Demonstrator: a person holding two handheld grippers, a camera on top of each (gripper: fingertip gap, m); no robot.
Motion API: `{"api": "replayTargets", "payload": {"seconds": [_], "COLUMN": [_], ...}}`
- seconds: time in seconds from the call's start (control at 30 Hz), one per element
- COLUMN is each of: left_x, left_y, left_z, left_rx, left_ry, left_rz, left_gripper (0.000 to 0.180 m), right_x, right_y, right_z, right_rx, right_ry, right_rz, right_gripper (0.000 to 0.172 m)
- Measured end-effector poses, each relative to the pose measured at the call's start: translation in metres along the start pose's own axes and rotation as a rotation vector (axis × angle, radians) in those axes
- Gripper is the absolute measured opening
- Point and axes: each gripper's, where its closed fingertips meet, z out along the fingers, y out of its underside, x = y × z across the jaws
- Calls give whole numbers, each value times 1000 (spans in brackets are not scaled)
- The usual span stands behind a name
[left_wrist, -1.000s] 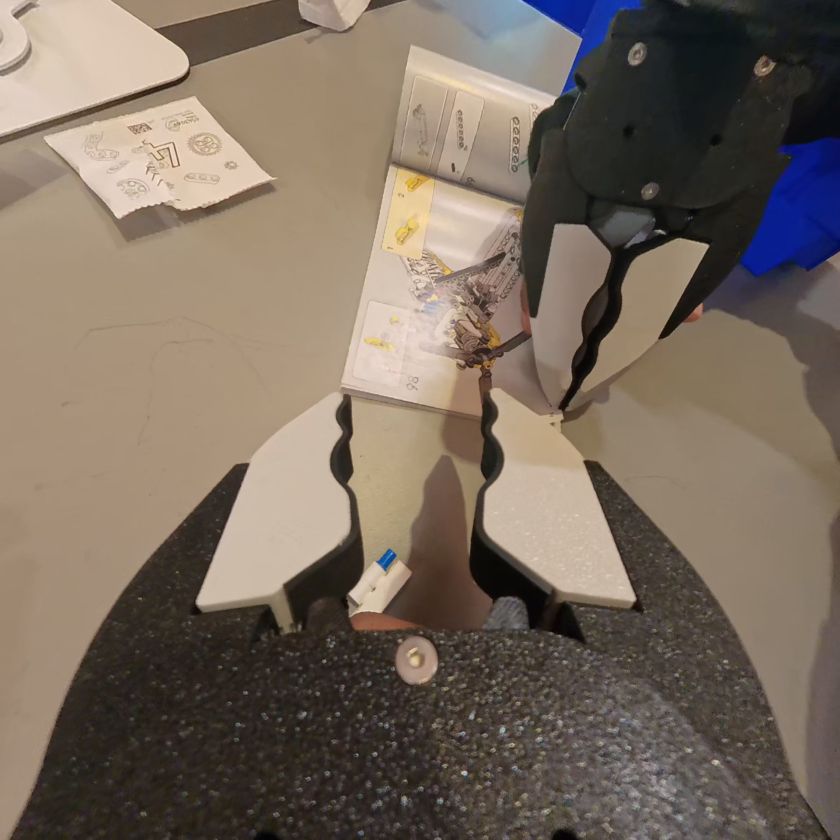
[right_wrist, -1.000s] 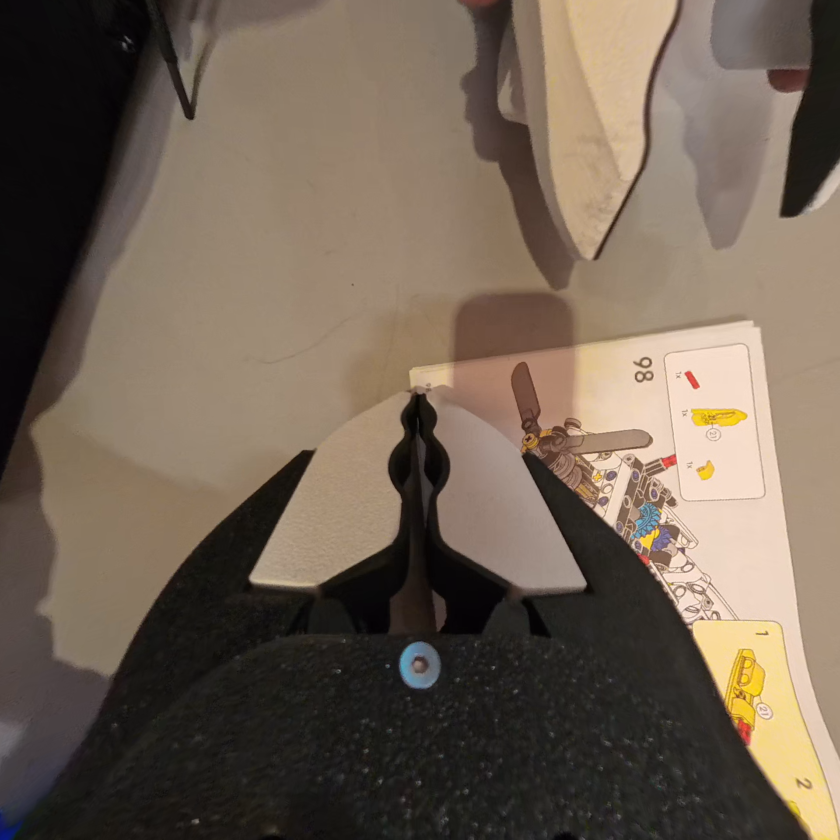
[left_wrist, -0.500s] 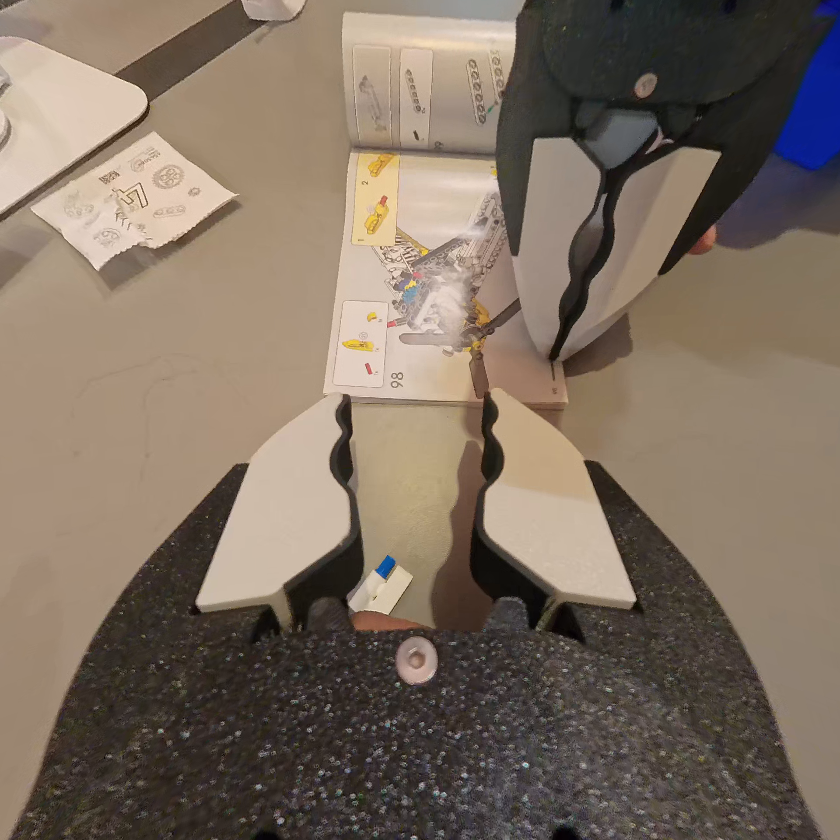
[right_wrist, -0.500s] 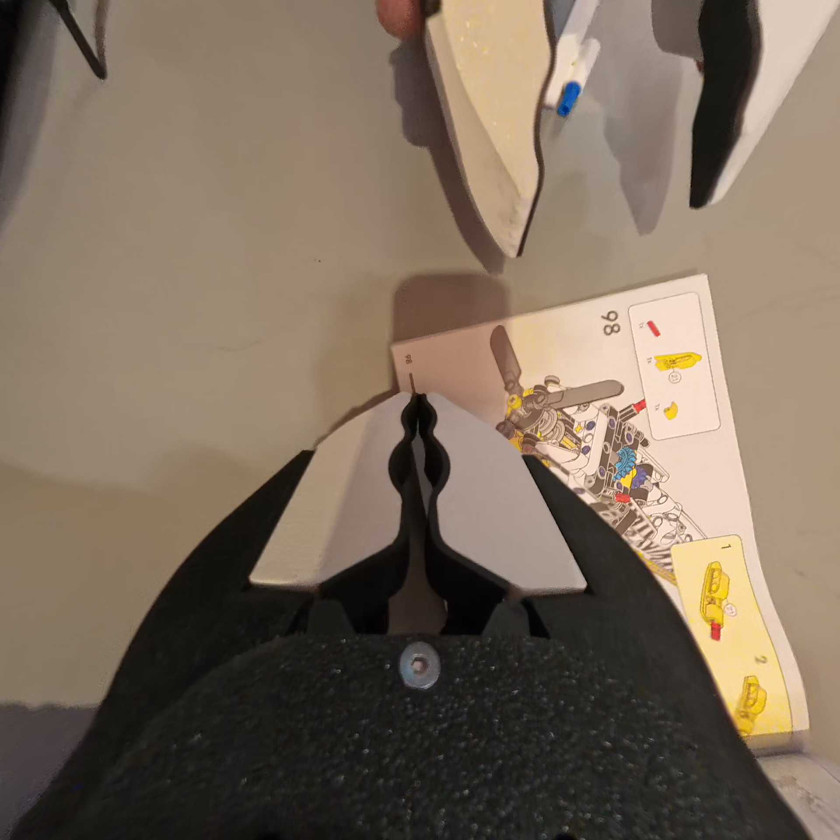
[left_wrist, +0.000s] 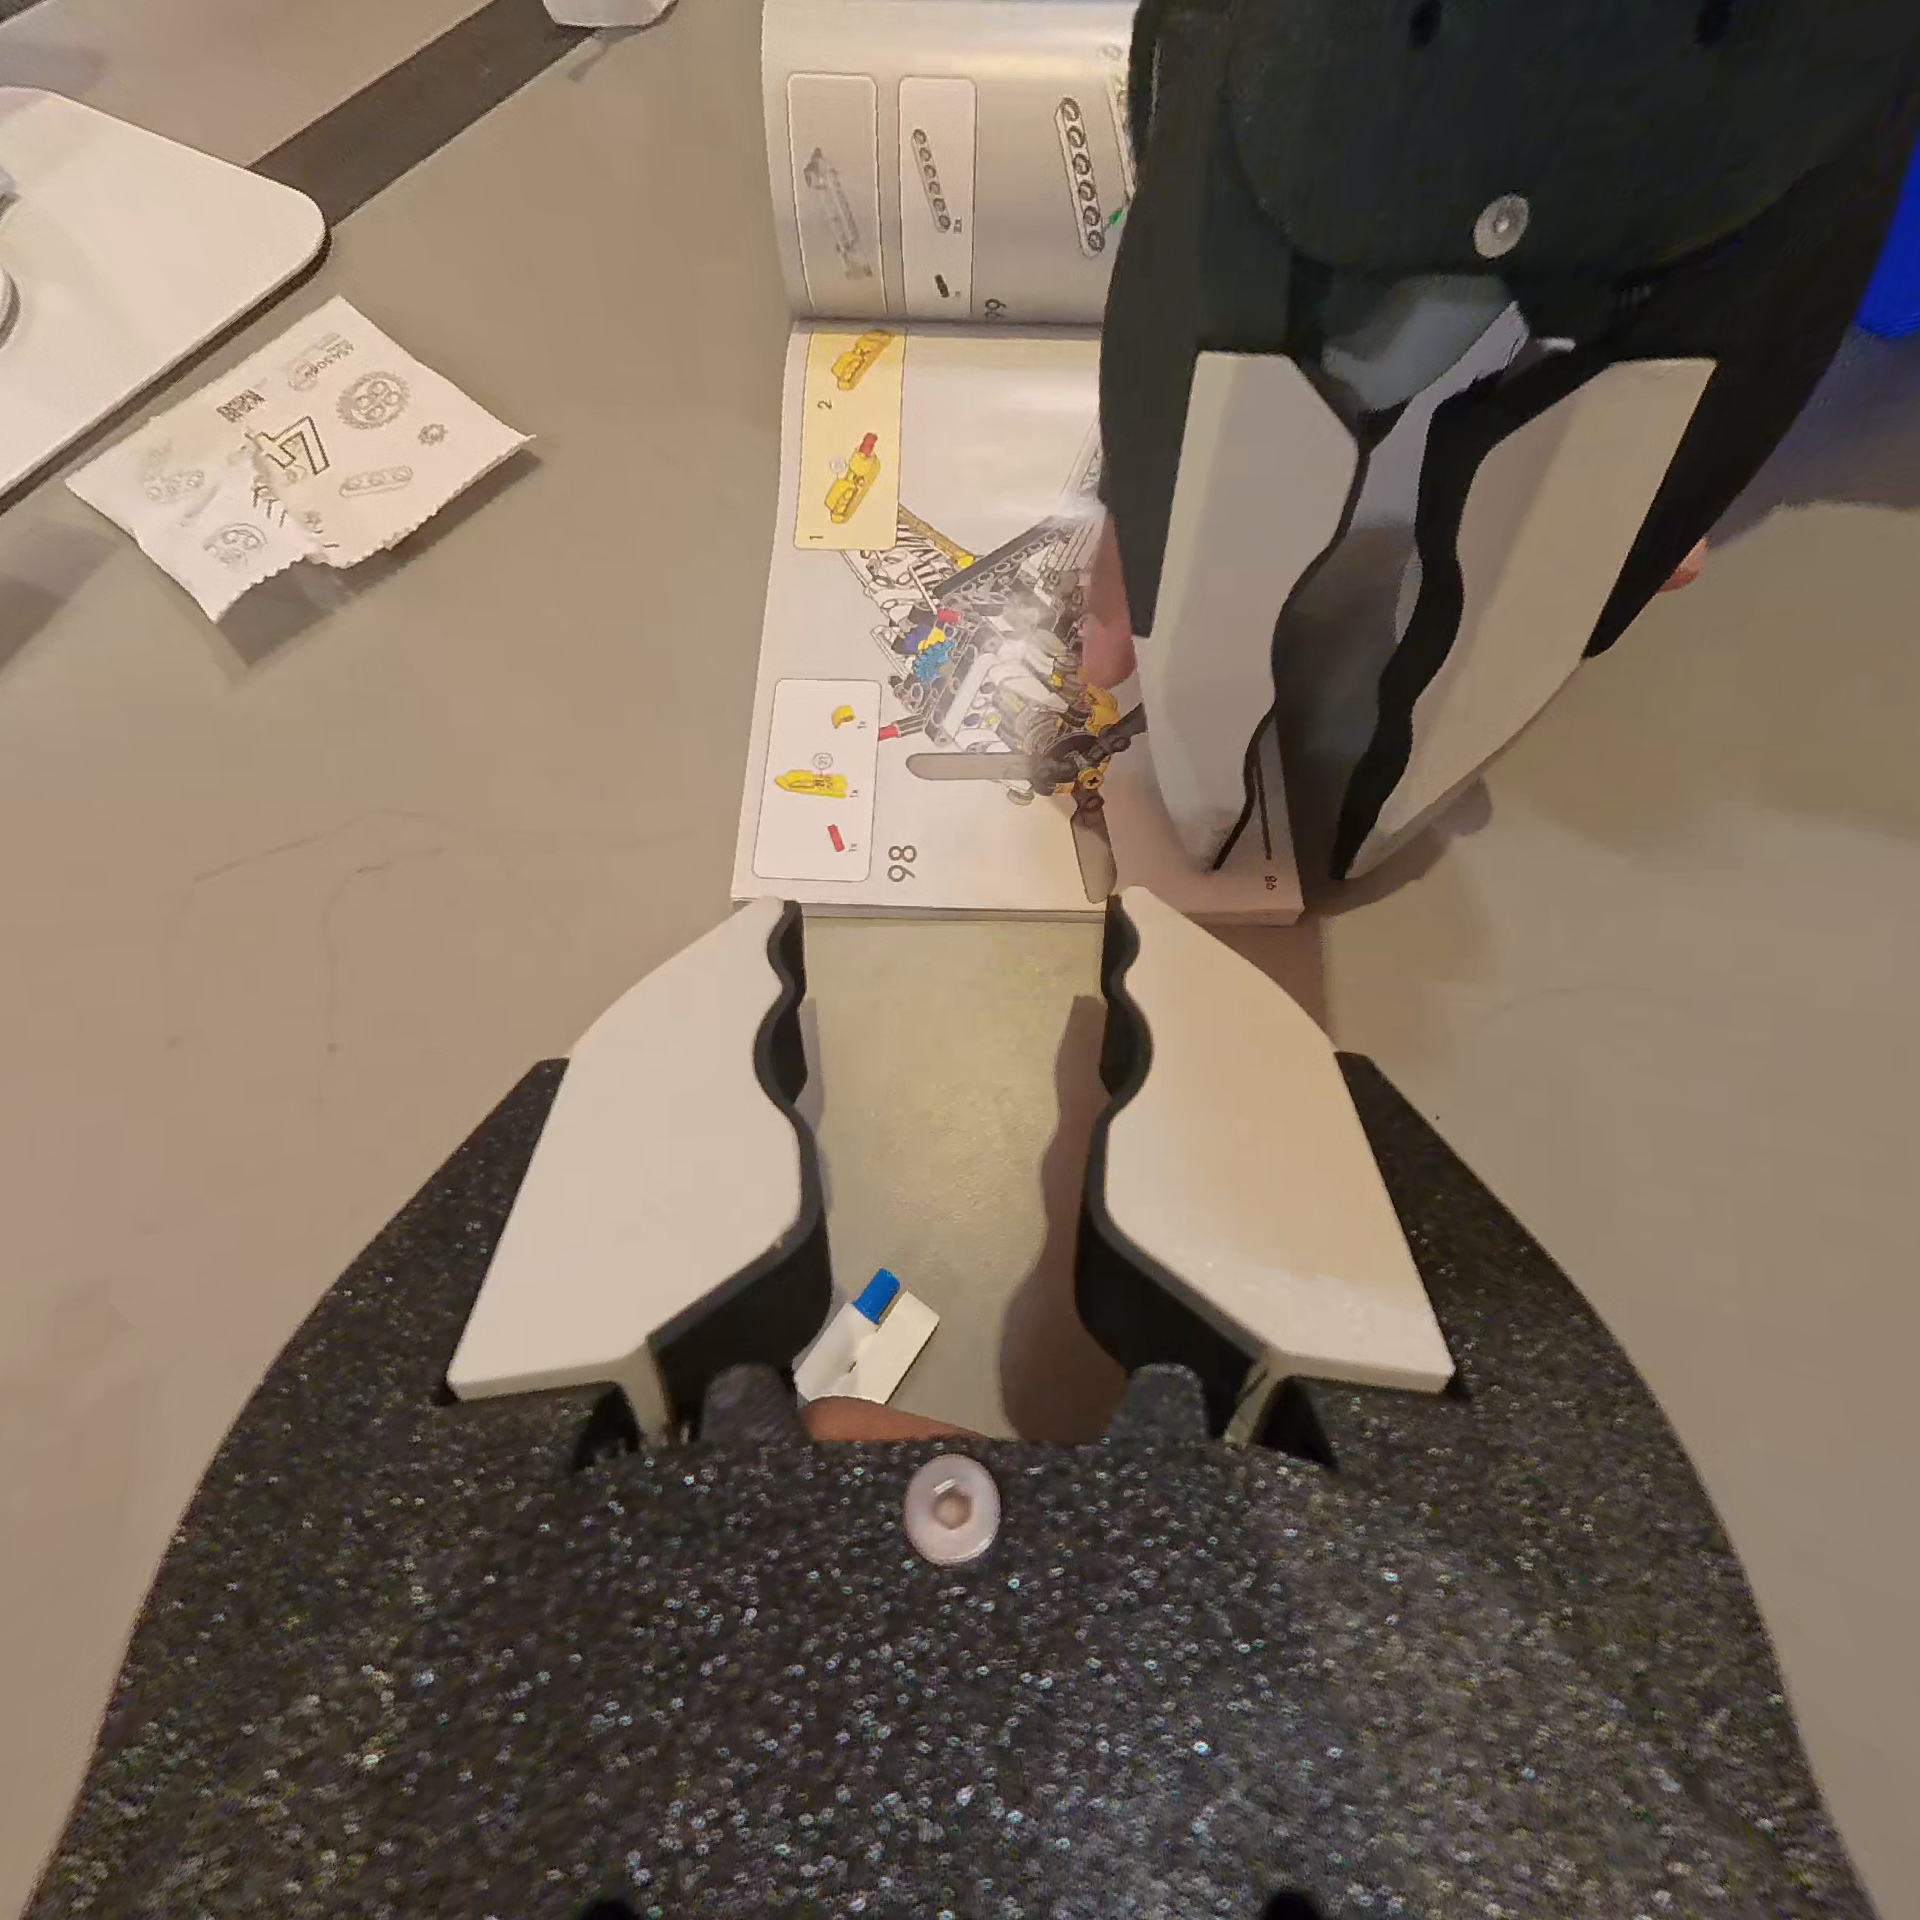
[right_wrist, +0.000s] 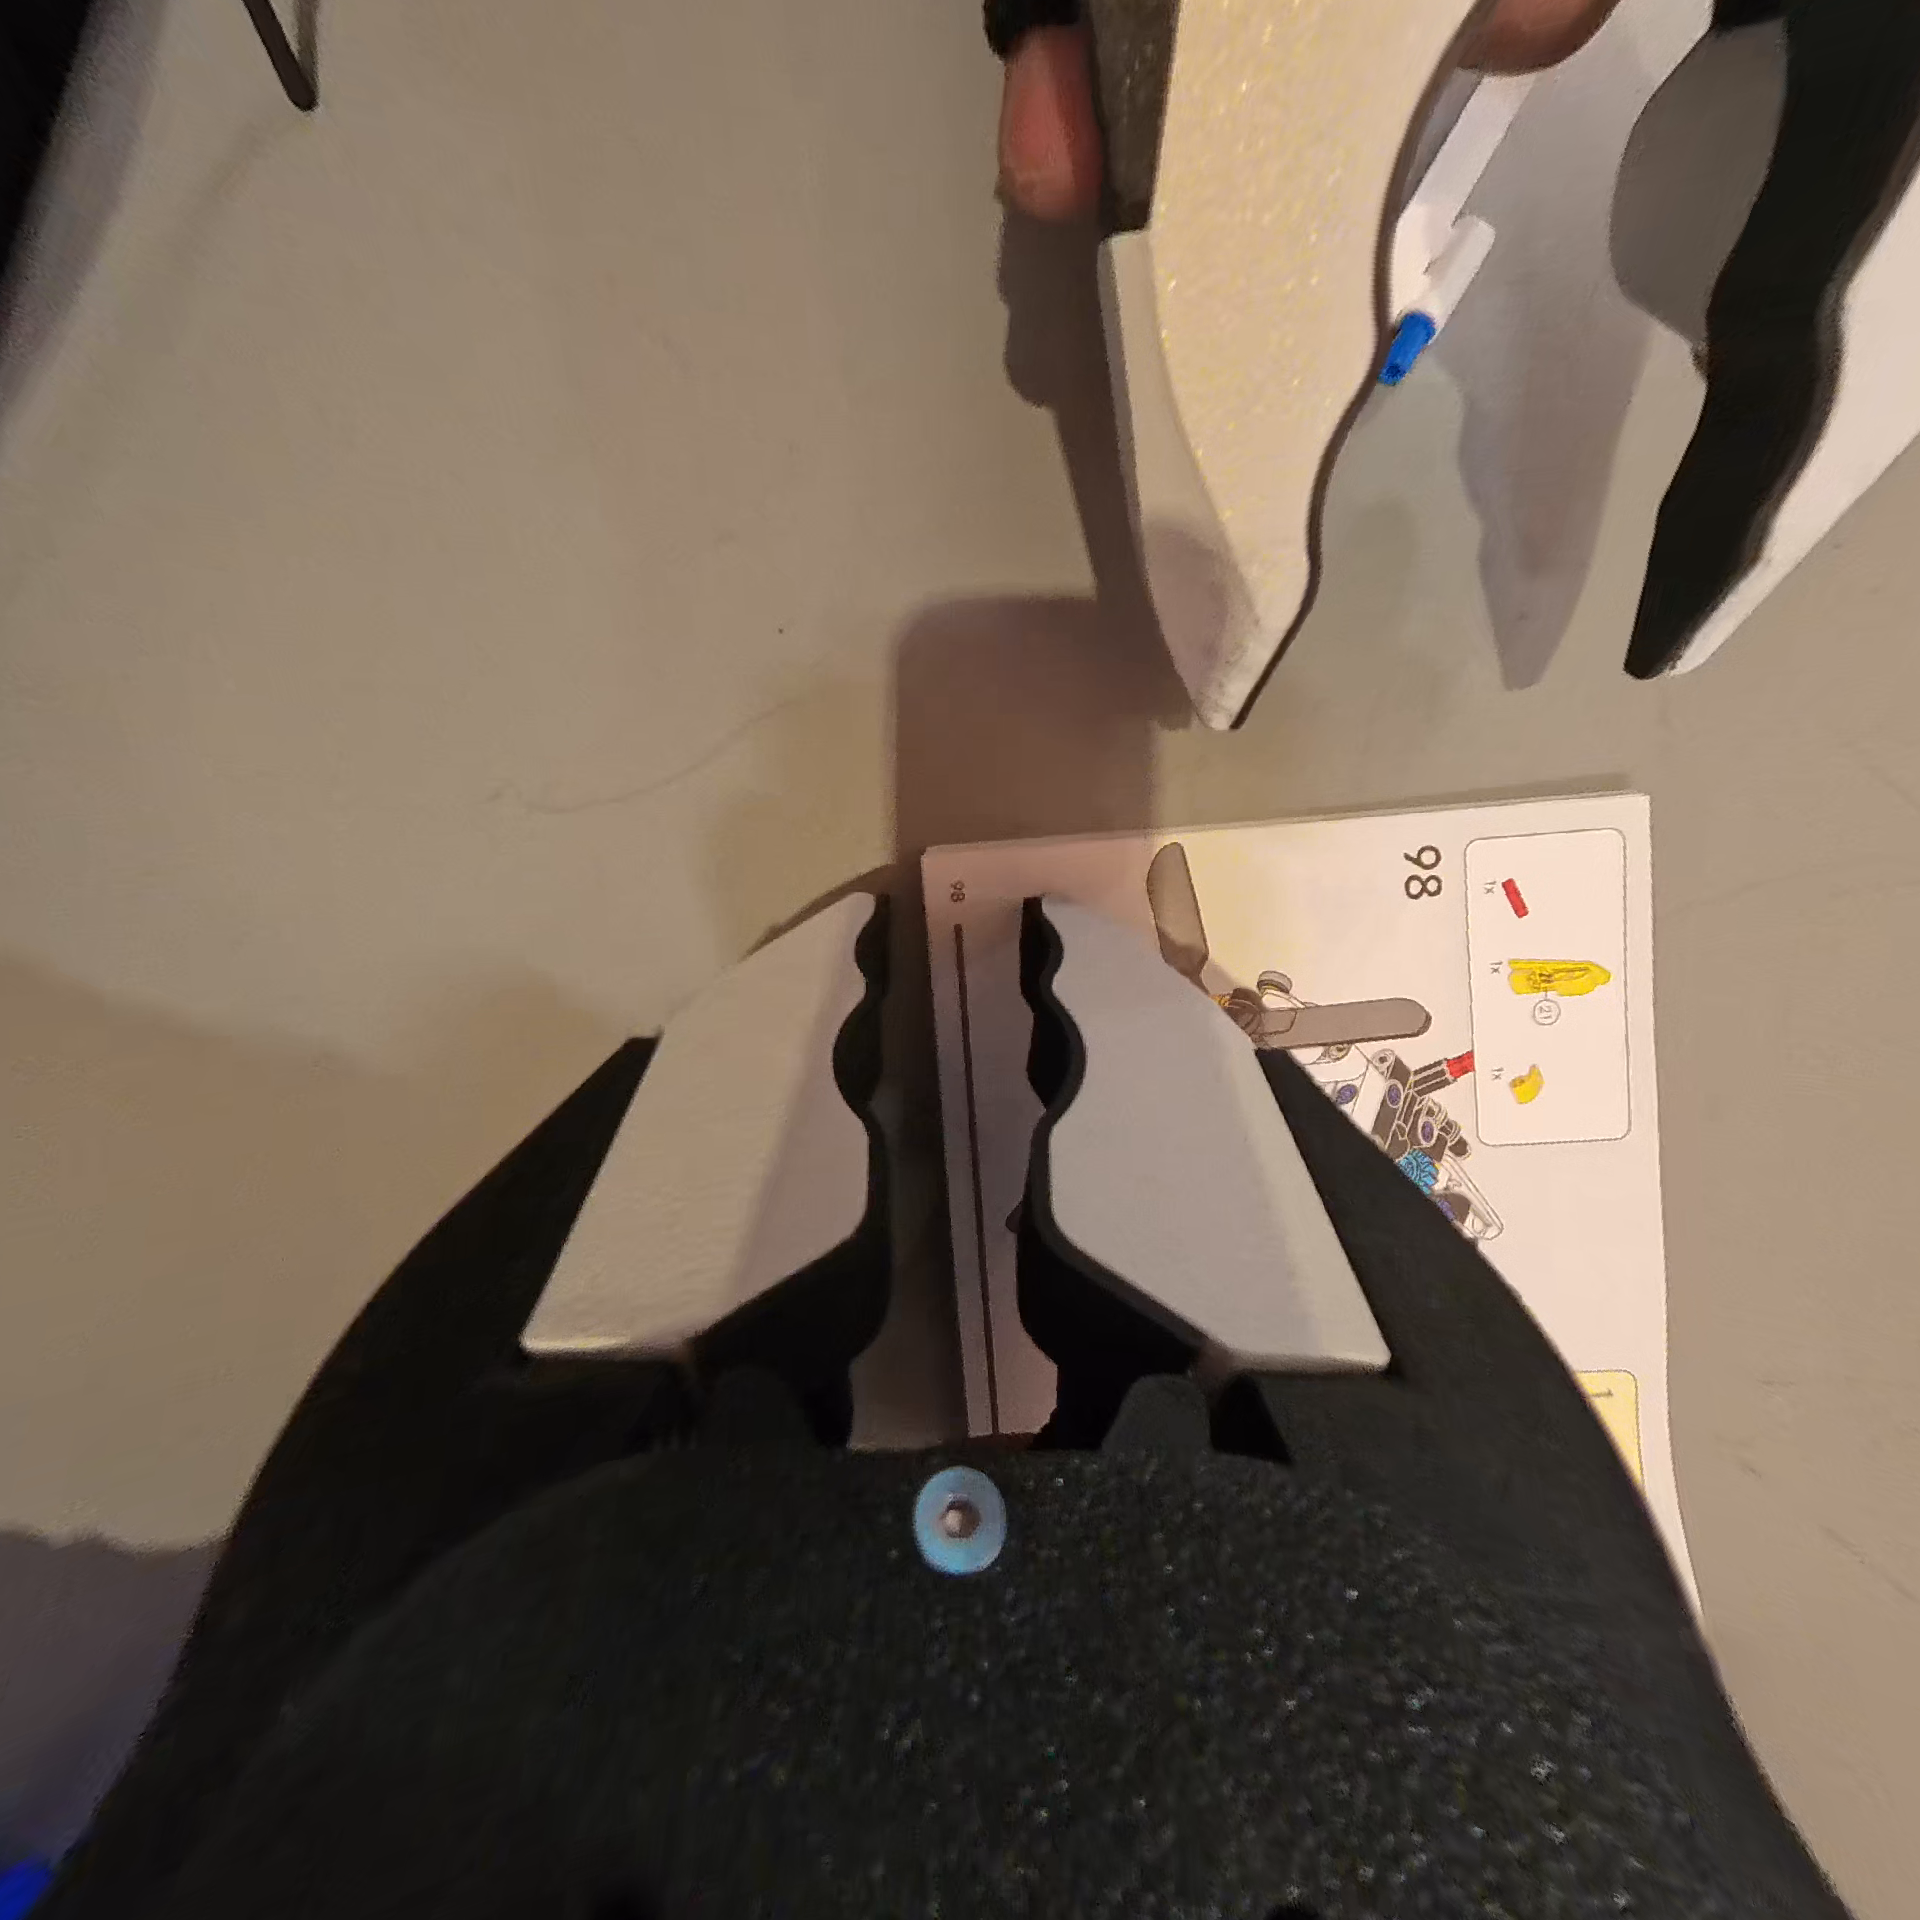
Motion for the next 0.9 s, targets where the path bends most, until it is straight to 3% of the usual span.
{"api": "replayTargets", "payload": {"seconds": [0.4,0.67,0.9], "left_x": [1,2,3], "left_y": [0,0,0], "left_z": [0,-1,0], "left_rx": [-3,-5,-8], "left_ry": [5,9,9], "left_rz": [-2,-3,2], "left_gripper": [57,57,57], "right_x": [3,1,2], "right_y": [1,0,0], "right_z": [0,1,3], "right_rx": [6,-6,-55], "right_ry": [-5,43,77], "right_rz": [32,-65,-142], "right_gripper": [6,27,27]}}
